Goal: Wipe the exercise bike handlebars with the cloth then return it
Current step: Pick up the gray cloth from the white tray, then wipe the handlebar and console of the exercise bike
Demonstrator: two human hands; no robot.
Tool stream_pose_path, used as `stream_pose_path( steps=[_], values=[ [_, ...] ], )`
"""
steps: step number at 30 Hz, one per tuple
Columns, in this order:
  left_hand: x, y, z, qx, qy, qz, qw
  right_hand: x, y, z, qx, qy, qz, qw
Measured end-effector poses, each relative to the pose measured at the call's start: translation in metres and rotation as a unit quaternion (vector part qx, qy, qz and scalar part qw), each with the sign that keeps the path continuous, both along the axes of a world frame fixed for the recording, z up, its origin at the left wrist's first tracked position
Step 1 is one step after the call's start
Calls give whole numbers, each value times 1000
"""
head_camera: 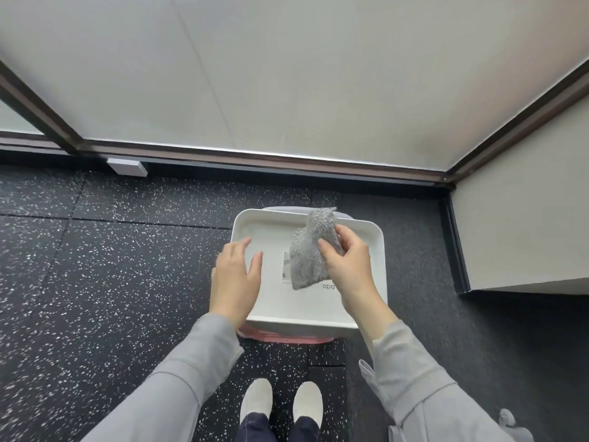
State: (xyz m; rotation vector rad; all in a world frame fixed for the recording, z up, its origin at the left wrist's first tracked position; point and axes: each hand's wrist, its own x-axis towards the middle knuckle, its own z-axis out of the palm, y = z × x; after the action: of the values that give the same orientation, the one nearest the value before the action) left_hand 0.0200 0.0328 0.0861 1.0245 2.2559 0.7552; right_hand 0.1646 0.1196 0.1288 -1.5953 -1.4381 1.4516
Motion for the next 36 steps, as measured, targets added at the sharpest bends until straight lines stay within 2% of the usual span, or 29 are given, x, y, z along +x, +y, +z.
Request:
stream_pose_path(
  steps=[2,3,5,6,8,10,11,15,18,20,25,29,32,33,36],
  values=[
    [8,11,27,-9,-158,28,987,1,-4,30,-14,64,-3,998],
    [13,15,43,-16,-263,46,964,2,-5,45,-22,93,-8,995],
    [20,21,74,-11,-468,78,880,8,-7,76,-36,145,-23,988],
    [23,23,88,7,-535,84,840,12,-8,89,-36,165,-28,985],
    [26,23,112,54,-593,77,800,22,-12,111,-15,164,-28,986],
    [32,20,137,101,-600,78,790,34,-18,131,13,125,-28,992],
    [35,19,150,117,-588,82,797,40,-21,139,30,91,-32,995],
    [53,14,201,160,-449,37,878,49,-34,176,124,-76,-46,988],
    [72,6,239,194,-344,-37,918,47,-48,209,171,-109,-42,978],
    [83,0,257,197,-289,-91,932,50,-56,228,178,-110,-50,977],
    [103,-17,289,185,-271,-177,928,70,-81,264,167,-77,-81,980],
    [109,-32,304,151,-349,-246,891,95,-98,277,146,-70,-124,979],
    [108,-36,315,139,-421,-267,856,118,-108,283,101,-7,-150,984],
    [109,-34,319,140,-432,-258,853,126,-112,285,90,9,-157,983],
    [119,-25,328,118,-404,-198,885,144,-125,295,75,61,-182,979]
  ],
)
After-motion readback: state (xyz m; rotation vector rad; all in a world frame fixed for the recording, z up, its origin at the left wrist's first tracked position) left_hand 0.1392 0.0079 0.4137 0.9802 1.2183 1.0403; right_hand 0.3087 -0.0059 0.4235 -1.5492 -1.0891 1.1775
